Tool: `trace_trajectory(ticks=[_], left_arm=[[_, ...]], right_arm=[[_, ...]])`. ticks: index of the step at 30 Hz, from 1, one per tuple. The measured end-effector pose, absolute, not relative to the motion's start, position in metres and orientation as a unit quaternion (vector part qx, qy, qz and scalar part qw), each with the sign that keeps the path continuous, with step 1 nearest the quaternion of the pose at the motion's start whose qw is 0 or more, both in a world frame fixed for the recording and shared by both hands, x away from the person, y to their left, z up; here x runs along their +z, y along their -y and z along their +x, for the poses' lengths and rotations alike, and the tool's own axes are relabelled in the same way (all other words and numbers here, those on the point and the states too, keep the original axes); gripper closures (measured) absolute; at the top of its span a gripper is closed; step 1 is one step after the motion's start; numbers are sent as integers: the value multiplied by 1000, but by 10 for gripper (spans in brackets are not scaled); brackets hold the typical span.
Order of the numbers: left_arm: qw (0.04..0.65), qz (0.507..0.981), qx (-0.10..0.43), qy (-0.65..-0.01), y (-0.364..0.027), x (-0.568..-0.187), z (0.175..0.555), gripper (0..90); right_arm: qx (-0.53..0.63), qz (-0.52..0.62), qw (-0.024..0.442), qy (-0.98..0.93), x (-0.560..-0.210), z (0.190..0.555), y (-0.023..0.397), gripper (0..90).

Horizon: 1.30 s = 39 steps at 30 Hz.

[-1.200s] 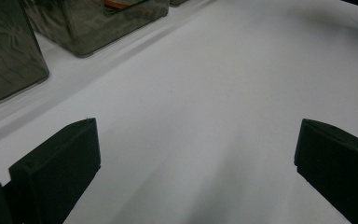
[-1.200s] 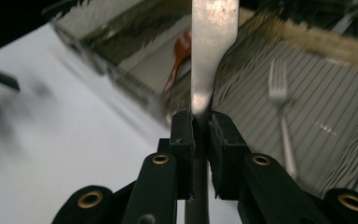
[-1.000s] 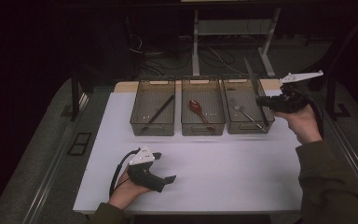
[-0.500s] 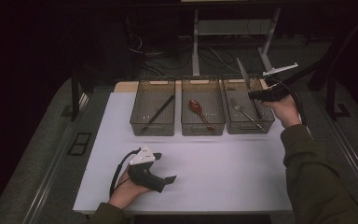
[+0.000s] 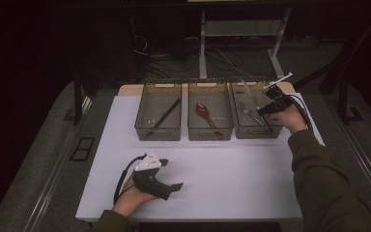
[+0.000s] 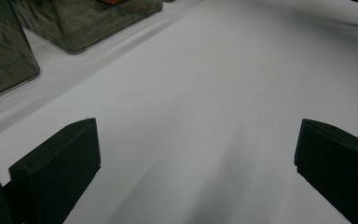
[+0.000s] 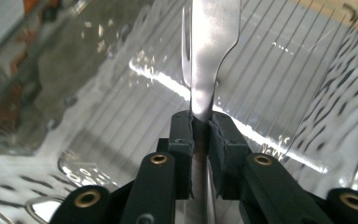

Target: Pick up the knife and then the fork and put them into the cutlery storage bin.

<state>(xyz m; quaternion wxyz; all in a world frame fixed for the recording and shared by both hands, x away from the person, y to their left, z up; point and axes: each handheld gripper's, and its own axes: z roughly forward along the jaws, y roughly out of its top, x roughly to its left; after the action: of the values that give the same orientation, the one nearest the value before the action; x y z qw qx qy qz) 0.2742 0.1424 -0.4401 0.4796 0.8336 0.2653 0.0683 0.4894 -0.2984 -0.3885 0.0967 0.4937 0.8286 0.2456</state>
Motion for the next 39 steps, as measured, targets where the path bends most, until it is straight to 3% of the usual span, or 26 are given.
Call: trace_trajectory(ticks=[7,14,28,39], left_arm=[[479,835,66,-264,-143,-440,274,0],[476,837,65,-261,-143,-440,274,0],[478,836,67,-261,-145,-439,274,0],[479,835,70,-261,-147,-438,273,0]], right_arm=[[323,486,128,-802,-378,471,309,523],[397,439,135,-795,-365,435,312,398],[461,383,133,-789,-375,358,318,302],[478,361,131,-790,-402,312,306,246]])
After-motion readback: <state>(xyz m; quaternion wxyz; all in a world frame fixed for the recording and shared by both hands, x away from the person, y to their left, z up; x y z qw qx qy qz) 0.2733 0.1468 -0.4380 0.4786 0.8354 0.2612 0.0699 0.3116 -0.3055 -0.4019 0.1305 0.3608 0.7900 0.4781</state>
